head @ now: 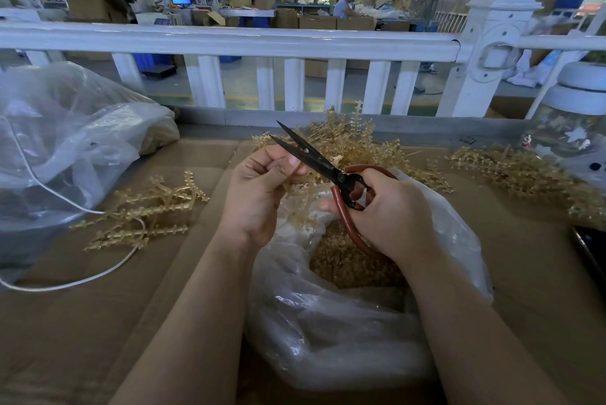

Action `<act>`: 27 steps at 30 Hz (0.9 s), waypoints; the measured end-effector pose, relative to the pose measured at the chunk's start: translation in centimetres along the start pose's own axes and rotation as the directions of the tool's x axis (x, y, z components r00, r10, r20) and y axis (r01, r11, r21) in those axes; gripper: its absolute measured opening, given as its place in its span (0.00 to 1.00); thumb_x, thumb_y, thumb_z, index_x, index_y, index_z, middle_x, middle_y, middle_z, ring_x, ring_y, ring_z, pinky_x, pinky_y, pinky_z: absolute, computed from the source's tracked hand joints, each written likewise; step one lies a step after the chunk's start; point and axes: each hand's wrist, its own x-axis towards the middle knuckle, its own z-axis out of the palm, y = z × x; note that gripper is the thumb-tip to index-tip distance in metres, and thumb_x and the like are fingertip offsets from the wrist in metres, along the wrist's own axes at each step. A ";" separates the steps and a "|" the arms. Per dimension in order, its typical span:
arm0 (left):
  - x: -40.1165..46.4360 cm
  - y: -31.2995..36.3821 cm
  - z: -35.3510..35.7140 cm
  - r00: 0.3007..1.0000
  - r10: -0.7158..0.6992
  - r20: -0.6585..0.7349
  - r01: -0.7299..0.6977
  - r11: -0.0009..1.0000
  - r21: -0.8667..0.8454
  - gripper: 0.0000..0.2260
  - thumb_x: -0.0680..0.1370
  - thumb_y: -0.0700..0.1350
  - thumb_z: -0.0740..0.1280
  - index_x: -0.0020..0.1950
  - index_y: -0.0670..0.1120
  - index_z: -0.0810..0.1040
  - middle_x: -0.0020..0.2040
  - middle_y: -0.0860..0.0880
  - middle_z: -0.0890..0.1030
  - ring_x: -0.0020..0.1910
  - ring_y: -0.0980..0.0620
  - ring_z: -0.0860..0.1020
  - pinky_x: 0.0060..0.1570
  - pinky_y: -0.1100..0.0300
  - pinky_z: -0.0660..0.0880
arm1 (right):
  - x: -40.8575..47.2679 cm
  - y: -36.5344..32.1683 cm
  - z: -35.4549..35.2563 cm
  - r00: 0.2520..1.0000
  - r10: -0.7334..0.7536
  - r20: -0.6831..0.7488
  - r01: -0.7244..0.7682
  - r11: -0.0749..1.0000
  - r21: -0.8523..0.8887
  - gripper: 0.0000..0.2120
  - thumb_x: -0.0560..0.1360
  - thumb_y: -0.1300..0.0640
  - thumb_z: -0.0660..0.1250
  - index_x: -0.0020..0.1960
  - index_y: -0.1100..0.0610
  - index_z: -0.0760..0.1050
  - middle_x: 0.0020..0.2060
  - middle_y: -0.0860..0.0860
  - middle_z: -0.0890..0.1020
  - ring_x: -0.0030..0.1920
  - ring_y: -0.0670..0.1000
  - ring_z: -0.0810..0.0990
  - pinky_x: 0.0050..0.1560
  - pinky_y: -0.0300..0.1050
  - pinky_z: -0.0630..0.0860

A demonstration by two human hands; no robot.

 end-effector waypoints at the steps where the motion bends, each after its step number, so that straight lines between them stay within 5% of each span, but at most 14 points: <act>1: 0.0 0.0 0.0 1.000 -0.002 -0.001 0.002 1.000 -0.003 0.04 0.72 0.38 0.69 0.45 0.39 0.77 0.35 0.49 0.81 0.36 0.54 0.77 0.41 0.62 0.73 | 0.0 0.0 0.0 1.000 0.003 0.010 -0.003 1.000 0.007 0.36 0.67 0.19 0.55 0.45 0.50 0.81 0.36 0.41 0.82 0.35 0.42 0.78 0.35 0.33 0.75; 4: 0.0 0.1 0.1 1.000 -0.010 -0.008 0.010 1.000 -0.012 0.04 0.72 0.38 0.69 0.45 0.39 0.77 0.35 0.49 0.81 0.36 0.55 0.77 0.42 0.62 0.72 | 0.1 0.1 -0.1 1.000 0.000 0.015 0.000 1.000 0.007 0.34 0.68 0.20 0.58 0.45 0.51 0.81 0.36 0.42 0.82 0.36 0.42 0.79 0.36 0.36 0.77; 8: 0.0 0.1 0.1 1.000 -0.015 -0.012 0.015 1.000 -0.017 0.04 0.72 0.38 0.68 0.44 0.39 0.77 0.35 0.49 0.81 0.35 0.55 0.77 0.41 0.63 0.73 | 0.1 0.0 0.0 0.999 0.027 0.033 -0.027 1.000 -0.003 0.27 0.69 0.26 0.66 0.44 0.50 0.80 0.36 0.40 0.80 0.34 0.40 0.76 0.34 0.28 0.67; 18: 0.0 0.3 0.5 0.996 -0.065 -0.061 0.063 0.997 -0.040 0.04 0.72 0.38 0.69 0.45 0.40 0.77 0.36 0.47 0.80 0.36 0.53 0.76 0.40 0.62 0.74 | 0.1 0.2 0.0 0.995 0.064 0.080 -0.065 0.998 0.011 0.26 0.68 0.26 0.67 0.40 0.51 0.78 0.32 0.41 0.80 0.32 0.42 0.77 0.33 0.34 0.74; 22: 0.0 0.5 0.5 0.982 -0.135 -0.135 0.120 0.986 -0.117 0.04 0.73 0.37 0.68 0.48 0.40 0.78 0.37 0.47 0.80 0.32 0.52 0.76 0.34 0.63 0.75 | 0.4 0.1 0.0 0.969 0.212 0.123 -0.236 0.945 0.227 0.22 0.67 0.30 0.71 0.38 0.50 0.80 0.29 0.44 0.81 0.32 0.43 0.80 0.30 0.34 0.74; 27: -0.1 0.8 0.8 0.958 -0.271 -0.097 0.255 0.956 -0.147 0.07 0.71 0.38 0.68 0.48 0.41 0.78 0.34 0.47 0.79 0.31 0.53 0.77 0.29 0.65 0.74 | 1.1 -0.1 -0.5 0.898 0.384 0.214 -0.433 0.694 0.575 0.14 0.70 0.44 0.77 0.41 0.55 0.84 0.32 0.48 0.85 0.32 0.46 0.82 0.34 0.40 0.78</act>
